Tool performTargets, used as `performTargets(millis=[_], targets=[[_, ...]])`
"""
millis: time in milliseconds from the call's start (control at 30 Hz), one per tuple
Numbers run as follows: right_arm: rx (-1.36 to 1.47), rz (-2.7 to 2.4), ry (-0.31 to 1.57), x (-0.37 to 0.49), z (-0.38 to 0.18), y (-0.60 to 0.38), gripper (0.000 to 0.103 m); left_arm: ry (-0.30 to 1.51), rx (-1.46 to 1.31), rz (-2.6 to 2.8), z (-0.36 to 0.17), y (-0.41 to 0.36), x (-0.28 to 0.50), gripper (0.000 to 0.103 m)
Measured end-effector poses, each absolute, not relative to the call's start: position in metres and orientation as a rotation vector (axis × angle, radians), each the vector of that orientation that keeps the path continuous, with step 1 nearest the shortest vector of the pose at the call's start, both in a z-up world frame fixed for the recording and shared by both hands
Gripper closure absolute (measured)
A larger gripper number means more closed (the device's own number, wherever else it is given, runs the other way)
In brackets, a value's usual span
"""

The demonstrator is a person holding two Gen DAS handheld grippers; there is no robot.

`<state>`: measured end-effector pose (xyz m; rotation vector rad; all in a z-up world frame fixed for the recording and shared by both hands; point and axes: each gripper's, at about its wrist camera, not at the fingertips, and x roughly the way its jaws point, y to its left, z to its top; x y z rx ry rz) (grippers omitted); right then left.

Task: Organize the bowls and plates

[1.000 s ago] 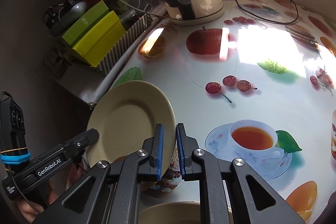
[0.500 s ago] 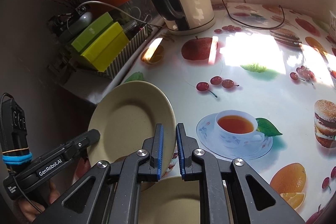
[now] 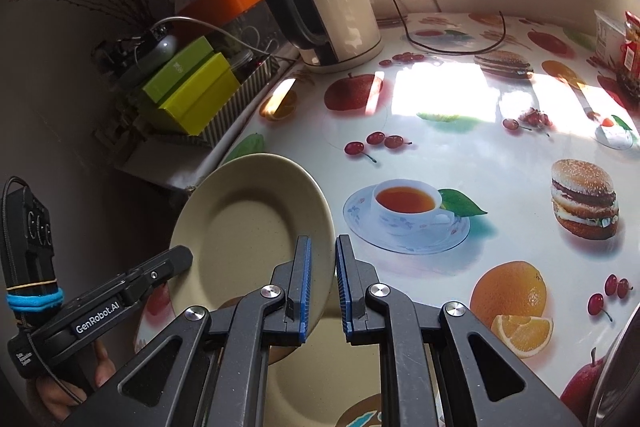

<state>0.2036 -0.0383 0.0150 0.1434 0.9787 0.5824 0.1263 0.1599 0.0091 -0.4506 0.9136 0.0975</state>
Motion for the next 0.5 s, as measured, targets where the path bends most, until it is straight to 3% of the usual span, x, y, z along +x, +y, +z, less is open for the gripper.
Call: performTargets(millis=[500], targets=[[0.166,0.536,0.974,0.175,0.012,-0.077,0.090,0.930,-0.425,0.048,0.008,0.126,0.111,0.081]])
